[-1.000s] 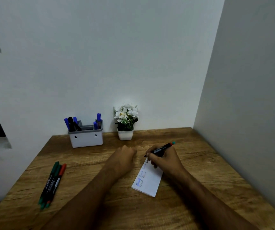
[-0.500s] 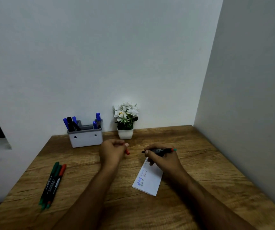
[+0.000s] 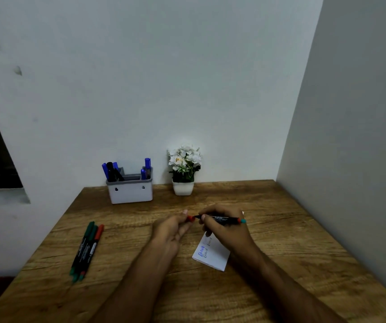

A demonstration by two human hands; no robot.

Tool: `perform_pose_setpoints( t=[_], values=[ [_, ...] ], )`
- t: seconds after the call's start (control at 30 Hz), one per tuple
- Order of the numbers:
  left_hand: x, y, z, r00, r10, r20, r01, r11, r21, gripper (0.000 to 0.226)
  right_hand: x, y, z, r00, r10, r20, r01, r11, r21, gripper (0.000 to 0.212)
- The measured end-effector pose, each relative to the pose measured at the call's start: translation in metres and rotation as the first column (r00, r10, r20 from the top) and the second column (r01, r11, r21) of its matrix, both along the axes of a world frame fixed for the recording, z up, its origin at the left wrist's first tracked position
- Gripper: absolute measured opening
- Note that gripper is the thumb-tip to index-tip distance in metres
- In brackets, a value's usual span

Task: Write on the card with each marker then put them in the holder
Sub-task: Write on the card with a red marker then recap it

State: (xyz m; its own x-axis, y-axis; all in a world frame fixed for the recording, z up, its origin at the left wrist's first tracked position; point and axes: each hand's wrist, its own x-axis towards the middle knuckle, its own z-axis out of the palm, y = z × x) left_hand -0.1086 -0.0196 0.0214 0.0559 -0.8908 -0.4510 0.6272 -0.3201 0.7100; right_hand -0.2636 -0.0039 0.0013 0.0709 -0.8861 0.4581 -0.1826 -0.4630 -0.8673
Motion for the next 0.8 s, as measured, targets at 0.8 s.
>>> perform_pose_setpoints(
  t=[0.8],
  values=[
    [-0.004, 0.016, 0.009, 0.996, 0.083, -0.044, -0.086, 0.993, -0.075, 0.024, 0.019, -0.022, -0.006, 0.999, -0.051, 0.008, 0.051, 0.996, -0.074, 0.03]
  ],
)
